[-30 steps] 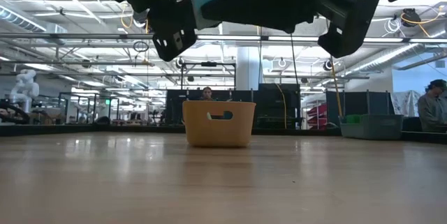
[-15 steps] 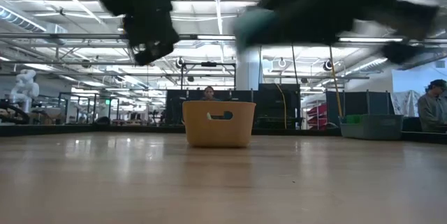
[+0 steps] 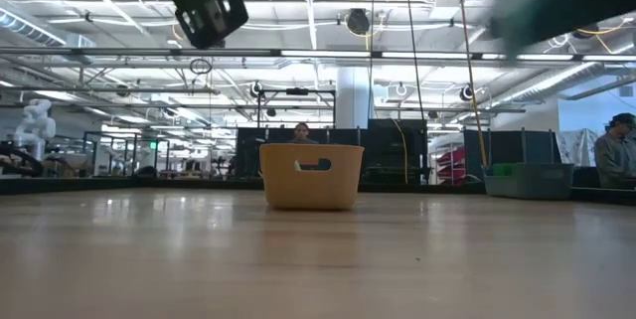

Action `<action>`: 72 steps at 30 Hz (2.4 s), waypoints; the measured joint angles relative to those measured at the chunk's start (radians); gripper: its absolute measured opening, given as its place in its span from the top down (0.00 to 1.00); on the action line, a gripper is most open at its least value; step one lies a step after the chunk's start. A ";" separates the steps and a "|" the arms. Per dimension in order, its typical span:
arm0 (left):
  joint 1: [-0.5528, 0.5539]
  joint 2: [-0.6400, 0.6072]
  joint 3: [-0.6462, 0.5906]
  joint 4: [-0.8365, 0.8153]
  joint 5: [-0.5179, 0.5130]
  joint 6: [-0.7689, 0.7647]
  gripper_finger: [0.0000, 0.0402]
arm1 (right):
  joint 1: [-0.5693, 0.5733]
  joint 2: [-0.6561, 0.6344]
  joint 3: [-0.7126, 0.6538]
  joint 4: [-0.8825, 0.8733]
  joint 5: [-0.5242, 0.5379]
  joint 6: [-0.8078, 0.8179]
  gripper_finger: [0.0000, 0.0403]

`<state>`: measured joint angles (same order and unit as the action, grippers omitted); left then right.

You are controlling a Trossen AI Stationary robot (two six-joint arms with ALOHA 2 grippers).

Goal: Sort blocks by size
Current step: Put the light blue half-circle block into the orange bin, then put the blue half-circle block into the orange bin

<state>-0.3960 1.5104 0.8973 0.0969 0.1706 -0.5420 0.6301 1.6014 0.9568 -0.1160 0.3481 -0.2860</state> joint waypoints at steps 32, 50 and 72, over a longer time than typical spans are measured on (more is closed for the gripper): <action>-0.003 0.008 -0.001 0.044 -0.333 0.184 0.62 | 0.446 -0.177 0.000 -1.023 -0.293 1.639 0.82; -0.010 -0.043 0.018 -0.288 -0.286 -0.080 0.62 | 0.452 -0.131 0.000 -1.087 -0.266 1.712 0.62; -0.358 -0.045 0.030 -1.099 -0.171 -1.065 0.32 | 0.452 -0.131 0.001 -0.897 -0.110 1.740 0.71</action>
<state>-0.7537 1.4654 0.9272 -1.0023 -0.0005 -1.6073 1.0821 1.4704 0.9573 -1.0130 0.2379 1.4537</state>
